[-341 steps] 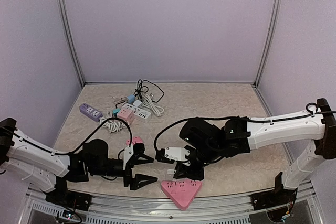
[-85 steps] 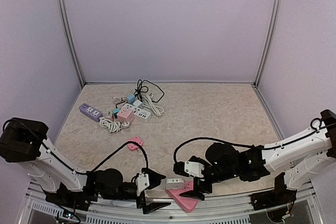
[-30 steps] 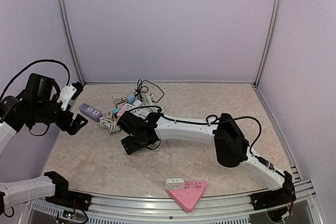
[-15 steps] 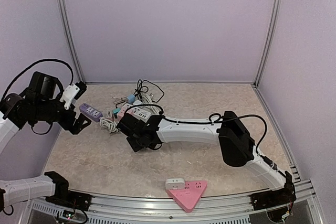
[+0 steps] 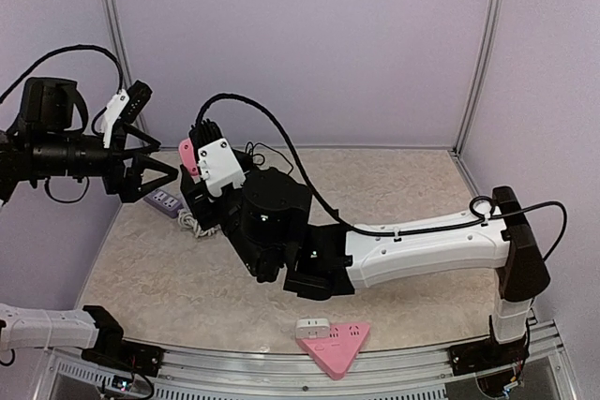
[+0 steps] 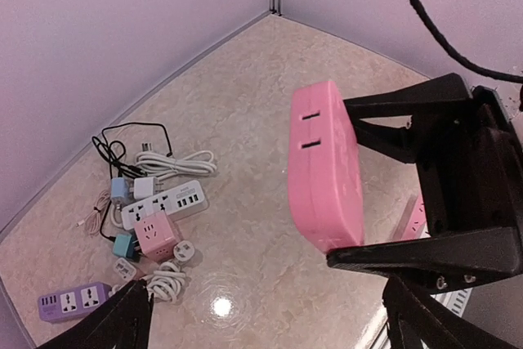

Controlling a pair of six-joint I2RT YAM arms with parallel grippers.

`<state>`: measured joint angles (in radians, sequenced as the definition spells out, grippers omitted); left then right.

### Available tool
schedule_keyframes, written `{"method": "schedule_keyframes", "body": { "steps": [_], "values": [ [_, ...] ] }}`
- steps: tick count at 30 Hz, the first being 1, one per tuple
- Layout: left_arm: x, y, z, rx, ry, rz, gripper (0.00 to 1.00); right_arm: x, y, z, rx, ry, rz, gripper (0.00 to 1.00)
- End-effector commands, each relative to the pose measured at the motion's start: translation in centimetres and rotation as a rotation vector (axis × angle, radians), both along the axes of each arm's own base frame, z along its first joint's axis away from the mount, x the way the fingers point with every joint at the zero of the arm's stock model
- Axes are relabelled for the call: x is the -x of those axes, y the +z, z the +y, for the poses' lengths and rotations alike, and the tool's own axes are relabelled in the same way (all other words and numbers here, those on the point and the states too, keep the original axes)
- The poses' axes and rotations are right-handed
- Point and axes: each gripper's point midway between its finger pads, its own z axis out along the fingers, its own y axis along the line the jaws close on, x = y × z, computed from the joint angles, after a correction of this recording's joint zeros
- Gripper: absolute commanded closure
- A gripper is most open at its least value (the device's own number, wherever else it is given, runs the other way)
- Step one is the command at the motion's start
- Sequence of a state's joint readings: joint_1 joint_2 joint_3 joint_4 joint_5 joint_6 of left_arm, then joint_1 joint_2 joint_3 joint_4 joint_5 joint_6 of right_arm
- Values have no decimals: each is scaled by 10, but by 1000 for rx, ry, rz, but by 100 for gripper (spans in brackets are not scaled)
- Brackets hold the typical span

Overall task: Insert the plug
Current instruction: Pick up the plug from the center of the board.

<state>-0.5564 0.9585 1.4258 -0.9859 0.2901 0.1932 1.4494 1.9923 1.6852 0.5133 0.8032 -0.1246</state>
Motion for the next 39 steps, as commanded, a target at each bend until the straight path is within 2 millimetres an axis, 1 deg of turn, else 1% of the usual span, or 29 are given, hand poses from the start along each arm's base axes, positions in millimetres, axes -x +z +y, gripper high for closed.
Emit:
{"method": "schedule_keyframes", "body": {
  "steps": [1, 4, 6, 7, 9, 11, 13, 15, 17, 18, 20, 22, 23, 24, 25, 26, 27, 28, 30, 31, 34, 37, 39],
  "values": [
    [11, 4, -19, 61, -96, 62, 5, 12, 3, 10, 40, -43, -122, 100],
    [19, 13, -25, 97, -150, 62, 7, 17, 10, 11, 42, -42, -145, 100],
    [27, 24, -27, 127, -189, 42, 7, 17, 11, 8, 36, -41, -144, 100],
    [28, 27, -26, 138, -189, 33, 8, 17, 13, 6, 28, -39, -145, 100],
    [25, 29, -25, 147, -166, 34, 13, 20, 16, 3, 13, -30, -149, 100],
    [15, 21, -26, 142, -129, 58, 27, 22, 18, 2, 10, -22, -154, 100],
    [7, 11, -29, 133, -104, 89, 50, 24, 19, 3, 16, -18, -163, 100],
    [3, 6, -31, 127, -103, 107, 71, 26, 19, 4, 26, -8, -169, 100],
    [2, 7, -33, 132, -108, 107, 93, 29, 17, 6, 35, 14, -168, 100],
    [3, 10, -34, 136, -112, 102, 100, 29, 16, 7, 40, 23, -168, 100],
    [6, 14, -34, 136, -125, 91, 100, 30, 12, 4, 53, 35, -161, 100],
    [9, 11, -32, 115, -137, 85, 100, 33, 7, 2, 86, 68, -149, 98],
    [10, 10, -31, 98, -139, 75, 100, 35, 4, 2, 119, 98, -138, 78],
    [12, 7, -28, 73, -140, 64, 100, 38, -1, 1, 171, 137, -119, 52],
    [13, 4, -26, 44, -138, 53, 100, 42, -5, -2, 203, 183, -78, 32],
    [14, 1, -24, 10, -141, 37, 100, 45, -10, -6, 239, 238, -39, 21],
    [18, -3, -23, -28, -156, 24, 100, 49, -14, -12, 274, 312, 7, 14],
    [24, -7, -24, -61, -186, 14, 100, 60, -21, -14, 300, 444, 62, 8],
    [37, -15, -29, -113, -259, -2, 100, 78, -36, -25, 311, 708, 225, 1],
    [43, -18, -31, -134, -296, -9, 100, 86, -40, -31, 295, 816, 297, 1],
    [56, -25, -39, -178, -383, -4, 100, 80, -51, -44, 282, 855, 404, 1],
    [61, -23, -47, -174, -428, 0, 100, 76, -59, -44, 301, 843, 416, 3],
    [67, -21, -51, -170, -466, 7, 100, 76, -57, -41, 302, 856, 401, 6]
  ]
}}
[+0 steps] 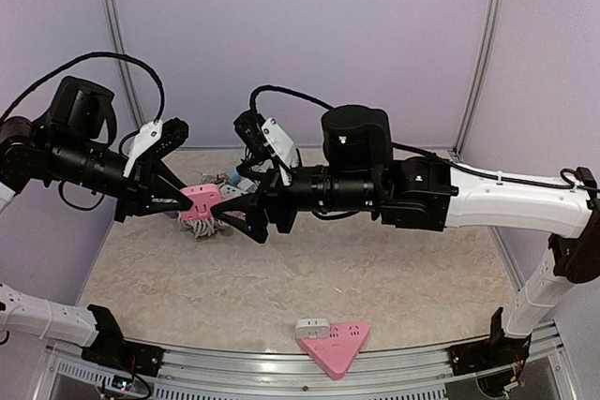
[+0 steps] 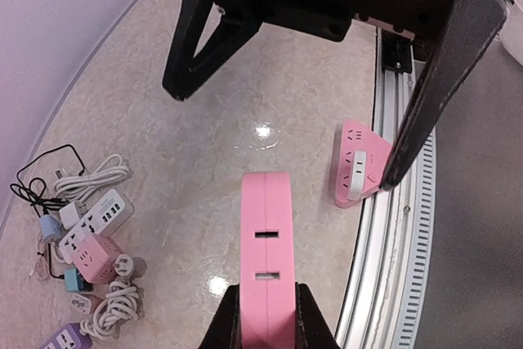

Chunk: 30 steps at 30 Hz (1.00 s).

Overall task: Insert the plug
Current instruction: Pick up the plug from the center of the board.

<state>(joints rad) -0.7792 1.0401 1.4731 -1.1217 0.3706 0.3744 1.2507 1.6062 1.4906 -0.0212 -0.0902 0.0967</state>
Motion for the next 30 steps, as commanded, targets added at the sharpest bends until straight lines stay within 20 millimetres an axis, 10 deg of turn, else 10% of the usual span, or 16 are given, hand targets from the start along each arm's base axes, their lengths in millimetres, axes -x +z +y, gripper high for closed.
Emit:
{"method": "schedule_keyframes", "body": {
  "steps": [1, 11, 27, 30],
  "values": [
    [12, 4, -6, -24, -96, -16, 100, 36, -52, 11, 141, 170, 130, 7],
    [21, -9, -17, -57, -166, 27, 100, 36, -53, 33, 144, 235, 116, 29],
    [28, -14, -21, -67, -207, 49, 100, 30, -51, 24, 113, 264, 152, 100],
    [6, -14, -19, -75, -92, -1, 9, 27, -62, 8, 149, 229, 166, 100]
  ]
}}
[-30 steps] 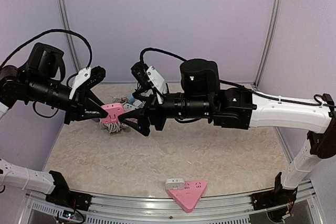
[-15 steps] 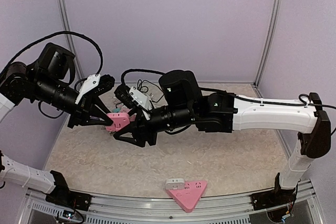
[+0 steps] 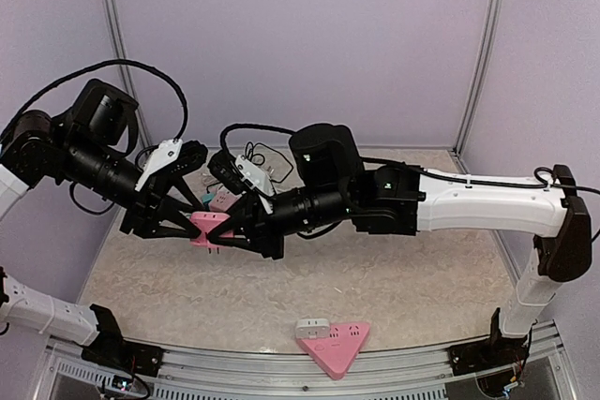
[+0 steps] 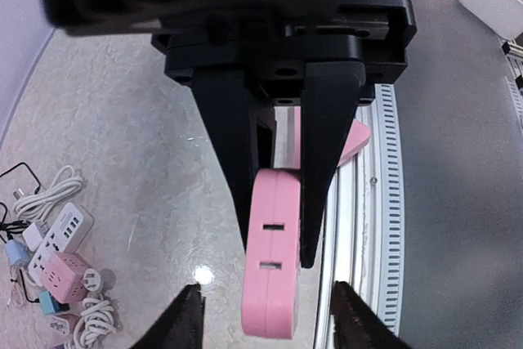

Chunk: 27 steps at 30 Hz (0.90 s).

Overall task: Insert the plug
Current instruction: Pick up the plug from the center of the board, then adjust the socket at the center of the board.

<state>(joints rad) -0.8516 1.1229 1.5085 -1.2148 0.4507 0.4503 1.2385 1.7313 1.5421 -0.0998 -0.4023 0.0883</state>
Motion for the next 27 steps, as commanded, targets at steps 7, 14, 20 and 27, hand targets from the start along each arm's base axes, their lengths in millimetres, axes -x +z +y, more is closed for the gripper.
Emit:
{"method": "schedule_keyframes", "body": {
  "steps": [7, 14, 20, 27],
  "values": [
    [-57, -28, 42, -181, 256, -240, 1, -45, -56, -120, 183, -300, 114, 100],
    [-53, -33, 25, -12, 304, -215, 2, -41, -89, -209, 169, -451, 92, 100],
    [-26, -31, -50, 262, 141, -273, 11, -17, -111, -230, 114, -395, 107, 100],
    [-21, -70, -148, 441, 84, -54, 16, 4, -133, -233, 74, -299, 134, 100]
  ]
}}
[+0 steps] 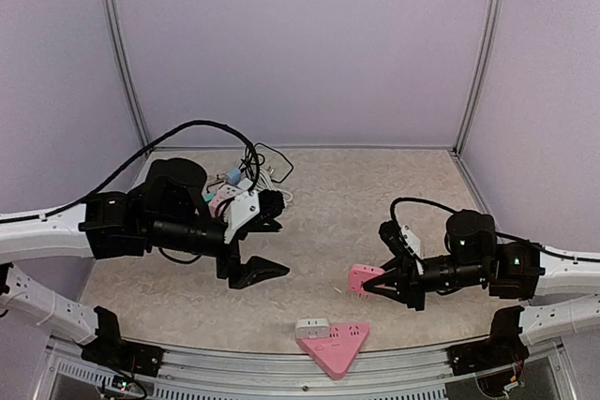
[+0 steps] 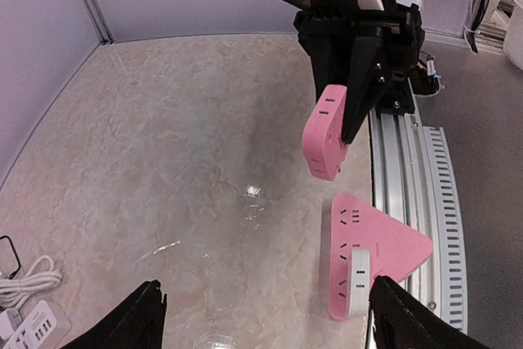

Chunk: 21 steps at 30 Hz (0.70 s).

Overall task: Insert the plug
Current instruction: Adjust the socket at the center of the board.

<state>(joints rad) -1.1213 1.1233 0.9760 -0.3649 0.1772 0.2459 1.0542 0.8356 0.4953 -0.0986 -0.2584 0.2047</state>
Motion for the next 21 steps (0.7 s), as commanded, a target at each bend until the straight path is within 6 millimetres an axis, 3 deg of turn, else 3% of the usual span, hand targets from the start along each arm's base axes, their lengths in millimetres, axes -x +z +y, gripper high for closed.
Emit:
{"method": "schedule_keyframes", "body": {
  "steps": [1, 4, 12, 17, 21],
  "values": [
    [-1, -5, -55, 267, -28, 91, 18, 10, 2, 4, -85, 59, 5, 100],
    [18, -37, -70, 248, -100, 115, 21, 16, -15, 4, -76, 85, 34, 100],
    [20, -81, -97, 304, -137, 206, 26, 29, -46, 2, -69, 153, 42, 100],
    [36, -103, -112, 319, -225, 251, 31, 33, -50, 4, -91, 199, -2, 100],
    [52, -133, -119, 296, -280, 228, 32, 32, -57, 3, -73, 200, -17, 100]
  ]
}}
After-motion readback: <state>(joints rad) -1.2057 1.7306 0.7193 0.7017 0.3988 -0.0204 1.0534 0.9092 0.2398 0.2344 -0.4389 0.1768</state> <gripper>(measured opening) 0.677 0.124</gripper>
